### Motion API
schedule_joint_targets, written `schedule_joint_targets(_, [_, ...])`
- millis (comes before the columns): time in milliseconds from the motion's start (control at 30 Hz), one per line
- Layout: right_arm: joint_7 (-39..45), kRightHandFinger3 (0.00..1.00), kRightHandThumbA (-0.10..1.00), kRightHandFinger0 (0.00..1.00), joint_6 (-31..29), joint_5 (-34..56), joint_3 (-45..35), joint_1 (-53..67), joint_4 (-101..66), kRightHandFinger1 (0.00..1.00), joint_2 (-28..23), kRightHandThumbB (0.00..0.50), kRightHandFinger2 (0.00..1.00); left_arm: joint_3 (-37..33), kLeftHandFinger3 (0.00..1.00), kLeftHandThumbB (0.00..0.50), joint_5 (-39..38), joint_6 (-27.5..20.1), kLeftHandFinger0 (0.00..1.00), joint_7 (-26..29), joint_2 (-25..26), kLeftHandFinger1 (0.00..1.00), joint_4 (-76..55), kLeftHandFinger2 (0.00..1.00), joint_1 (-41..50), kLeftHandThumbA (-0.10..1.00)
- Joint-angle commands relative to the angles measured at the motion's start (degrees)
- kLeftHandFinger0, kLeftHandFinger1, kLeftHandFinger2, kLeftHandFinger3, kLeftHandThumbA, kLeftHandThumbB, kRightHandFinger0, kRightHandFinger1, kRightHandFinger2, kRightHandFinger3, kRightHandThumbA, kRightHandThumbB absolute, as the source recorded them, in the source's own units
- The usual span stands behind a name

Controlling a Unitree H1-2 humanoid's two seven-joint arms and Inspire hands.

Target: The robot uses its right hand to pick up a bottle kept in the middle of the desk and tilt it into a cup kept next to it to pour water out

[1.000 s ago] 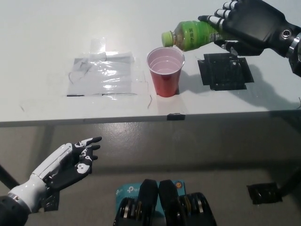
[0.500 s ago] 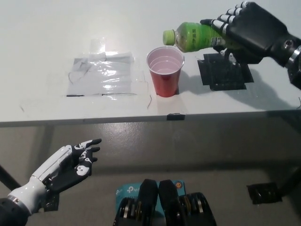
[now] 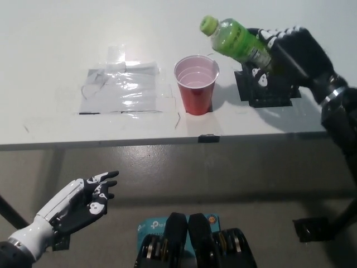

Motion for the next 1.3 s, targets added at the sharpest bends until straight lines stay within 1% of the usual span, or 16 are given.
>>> schedule_joint_targets(0, [-0.91, 0.38, -0.10, 0.00, 3.98, 5.48, -2.54, -1.58, -1.63, 0.00, 1.19, 0.170, 0.02, 0.97, 1.00, 0.000, -0.74, -2.12, 0.88, 0.11, 0.36, 0.94, -1.73, 1.00, -0.21, 0.67])
schedule_joint_targets(33, [-1.88, 0.34, -0.10, 0.00, 4.87, 6.84, -3.39, -1.25, -0.83, 0.00, 3.30, 0.115, 0.01, 0.95, 1.00, 0.002, -0.87, -2.09, 0.88, 0.01, 0.35, 0.94, -1.66, 1.00, -0.31, 0.68])
schedule_joint_targets(100, [-2.01, 0.34, -0.10, 0.00, 5.51, 7.92, -4.05, -1.09, -0.78, 0.00, 4.33, 0.097, 0.00, 0.92, 1.00, 0.007, -0.83, -2.35, 0.88, -0.09, 0.43, 0.94, -1.39, 1.00, -0.31, 0.69])
schedule_joint_targets(200, [-3.06, 0.37, -0.10, 0.00, 6.90, 9.70, -5.80, -0.83, -0.34, 0.00, 6.53, 0.088, 0.05, 0.84, 1.00, 0.000, -0.85, -2.85, 0.87, -0.09, 0.27, 0.94, -1.39, 1.00, -0.17, 0.69])
schedule_joint_targets(333, [-3.44, 0.33, -0.10, 0.00, 8.22, 15.38, -9.95, -0.74, 2.40, 0.00, 10.36, 0.044, 0.04, 0.61, 1.00, 0.019, -0.78, -2.73, 0.87, 0.03, -0.01, 0.94, -1.37, 1.00, -0.10, 0.70])
schedule_joint_targets(467, [-4.63, 0.31, -0.10, 0.00, 6.41, 16.92, -10.55, -1.49, 6.61, 0.00, 11.54, 0.018, 0.14, 0.69, 1.00, 0.008, -1.09, -2.78, 0.88, 0.01, -0.27, 0.94, -1.23, 1.00, 0.11, 0.68])
schedule_joint_targets(500, [-4.85, 0.31, -0.10, 0.00, 6.10, 17.31, -10.64, -1.67, 7.29, 0.01, 11.64, 0.016, 0.18, 0.71, 1.00, 0.005, -1.17, -2.80, 0.88, -0.03, -0.30, 0.95, -1.19, 1.00, 0.11, 0.68])
schedule_joint_targets(600, [-5.18, 0.32, -0.10, 0.00, 5.99, 18.45, -10.93, -2.50, 8.80, 0.01, 12.13, 0.018, 0.20, 1.06, 1.00, 0.012, -1.31, -2.35, 0.88, 0.20, -0.36, 0.95, -1.70, 1.00, 0.57, 0.68])
schedule_joint_targets(667, [-5.97, 0.33, -0.10, 0.00, 4.83, 19.88, -11.38, -3.00, 10.22, 0.04, 12.41, 0.018, 0.29, 1.10, 1.00, 0.005, -0.93, -3.12, 0.88, 0.35, -0.40, 0.94, -1.88, 1.00, 1.05, 0.70])
schedule_joint_targets(733, [-6.70, 0.33, -0.10, 0.00, 4.35, 20.57, -11.58, -3.26, 11.09, 0.04, 12.50, 0.019, 0.30, 1.08, 1.00, 0.008, -0.84, -2.79, 0.88, 0.42, -0.41, 0.94, -1.93, 1.00, 1.08, 0.70])
schedule_joint_targets(833, [-7.97, 0.35, -0.10, 0.00, 1.78, 22.13, -11.77, -3.67, 12.99, 0.12, 12.45, 0.016, 0.41, 1.30, 1.00, 0.006, -1.15, -2.89, 0.88, 0.39, -0.46, 0.94, -2.11, 1.00, 1.42, 0.70])
schedule_joint_targets(900, [-10.47, 0.34, -0.10, 0.00, -2.36, 22.83, -11.77, -4.24, 15.95, 0.18, 12.21, 0.029, 0.46, 1.29, 1.00, 0.001, -0.85, -3.44, 0.88, 0.37, -0.31, 0.94, -2.05, 1.00, 1.60, 0.70])
schedule_joint_targets(1000, [-17.67, 0.31, -0.10, 0.00, -8.43, 21.18, -11.33, -4.79, 20.41, 0.21, 11.77, 0.048, 0.48, 1.37, 1.00, 0.001, -0.69, -3.40, 0.88, 0.78, -0.72, 0.94, -1.91, 1.00, 1.99, 0.70])
schedule_joint_targets(1133, [-24.19, 0.33, -0.10, 0.00, -9.22, 21.41, -9.98, -4.23, 21.64, 0.25, 12.21, 0.011, 0.50, 1.70, 1.00, 0.002, -1.39, -2.93, 0.89, 0.42, -0.49, 0.96, -2.48, 1.00, 2.80, 0.69])
schedule_joint_targets(1167, [-25.65, 0.34, -0.10, 0.00, -9.22, 21.03, -9.48, -4.28, 21.77, 0.24, 12.07, 0.006, 0.49, 1.65, 1.00, 0.020, -1.27, -3.01, 0.89, 0.42, -0.45, 0.96, -2.46, 1.00, 2.77, 0.71])
schedule_joint_targets(1267, [-30.87, 0.36, -0.10, 0.00, -9.22, 19.34, -7.40, -3.61, 21.52, 0.27, 11.40, 0.014, 0.35, 1.39, 1.00, 0.029, -0.69, -3.40, 0.89, 0.55, -0.44, 0.94, -2.48, 1.00, 3.75, 0.71])
